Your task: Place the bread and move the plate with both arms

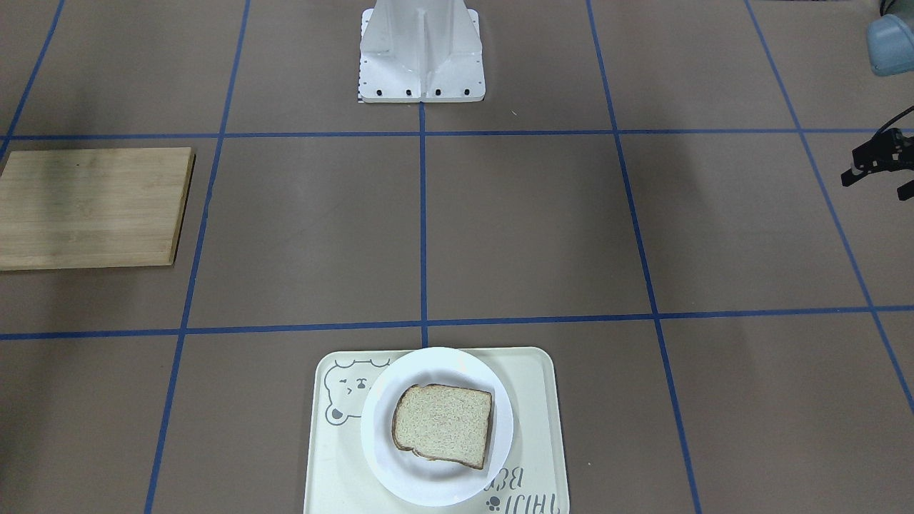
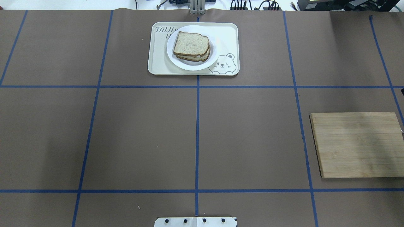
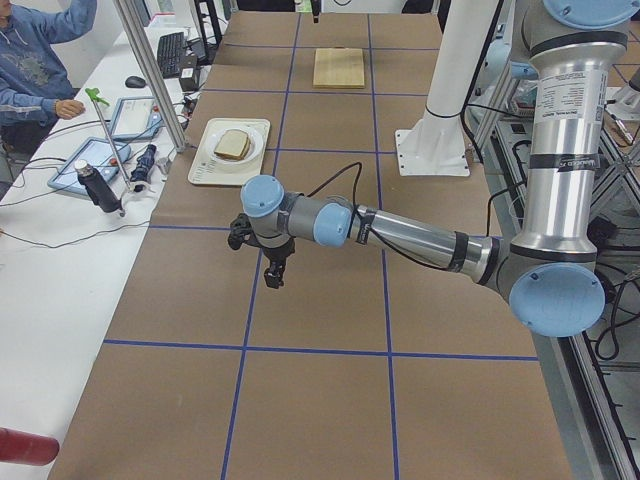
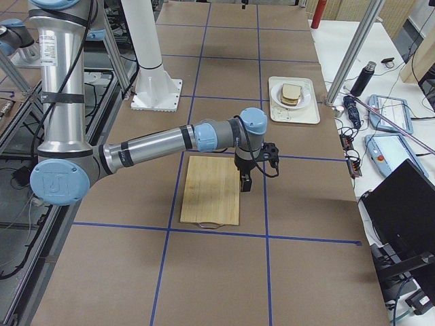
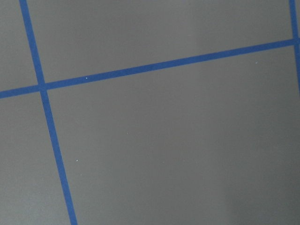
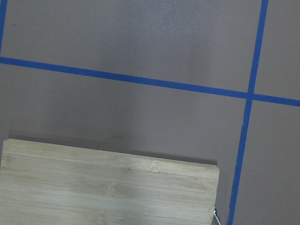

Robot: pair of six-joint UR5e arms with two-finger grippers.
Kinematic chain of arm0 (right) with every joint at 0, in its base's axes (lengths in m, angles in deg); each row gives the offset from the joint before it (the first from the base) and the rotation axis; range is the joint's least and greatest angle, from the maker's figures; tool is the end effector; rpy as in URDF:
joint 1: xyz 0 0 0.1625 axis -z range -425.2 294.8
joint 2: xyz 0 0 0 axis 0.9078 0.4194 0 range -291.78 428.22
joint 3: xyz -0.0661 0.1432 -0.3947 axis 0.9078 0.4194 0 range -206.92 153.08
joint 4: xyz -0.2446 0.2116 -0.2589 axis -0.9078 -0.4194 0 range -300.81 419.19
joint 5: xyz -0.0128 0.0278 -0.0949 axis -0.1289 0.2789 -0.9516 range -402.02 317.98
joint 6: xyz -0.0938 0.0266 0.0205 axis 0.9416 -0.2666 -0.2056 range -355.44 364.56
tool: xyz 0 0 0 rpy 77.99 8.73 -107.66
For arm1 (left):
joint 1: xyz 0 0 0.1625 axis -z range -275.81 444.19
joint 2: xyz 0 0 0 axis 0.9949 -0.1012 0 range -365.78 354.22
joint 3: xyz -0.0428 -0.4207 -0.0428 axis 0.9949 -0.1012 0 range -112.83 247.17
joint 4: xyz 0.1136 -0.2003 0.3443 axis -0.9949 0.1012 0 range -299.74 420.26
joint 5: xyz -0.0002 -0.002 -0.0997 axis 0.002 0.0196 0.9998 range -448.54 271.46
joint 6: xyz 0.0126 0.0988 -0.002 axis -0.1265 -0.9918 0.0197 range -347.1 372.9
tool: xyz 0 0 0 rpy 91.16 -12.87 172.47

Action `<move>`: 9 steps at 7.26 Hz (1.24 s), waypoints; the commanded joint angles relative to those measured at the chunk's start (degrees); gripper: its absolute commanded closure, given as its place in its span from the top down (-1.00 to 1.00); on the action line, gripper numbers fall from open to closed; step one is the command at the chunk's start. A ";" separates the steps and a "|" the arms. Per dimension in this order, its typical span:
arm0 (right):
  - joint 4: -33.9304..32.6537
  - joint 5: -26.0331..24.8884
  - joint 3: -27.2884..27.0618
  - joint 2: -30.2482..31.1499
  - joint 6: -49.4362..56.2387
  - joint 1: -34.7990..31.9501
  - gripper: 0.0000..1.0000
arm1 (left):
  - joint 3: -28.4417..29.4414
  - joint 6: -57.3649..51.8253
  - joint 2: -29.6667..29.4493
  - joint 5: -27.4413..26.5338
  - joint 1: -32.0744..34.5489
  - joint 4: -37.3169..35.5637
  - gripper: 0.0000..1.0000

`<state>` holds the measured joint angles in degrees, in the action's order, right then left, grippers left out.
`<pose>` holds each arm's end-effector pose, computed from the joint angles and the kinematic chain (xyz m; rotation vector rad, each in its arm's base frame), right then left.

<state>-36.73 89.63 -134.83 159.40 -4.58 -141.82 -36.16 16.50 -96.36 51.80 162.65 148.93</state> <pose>-0.0457 -0.4813 0.5289 0.0352 -0.7464 -0.1390 0.0438 -0.4975 0.5335 0.0883 0.8960 0.2256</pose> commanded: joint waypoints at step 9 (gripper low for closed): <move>-1.46 0.02 -0.98 0.04 0.09 0.50 1.00 | 2.70 0.52 -1.34 -6.89 0.03 1.59 0.96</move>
<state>-38.18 89.65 -135.67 159.05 -4.49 -141.15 -33.63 16.63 -97.56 48.36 162.64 149.99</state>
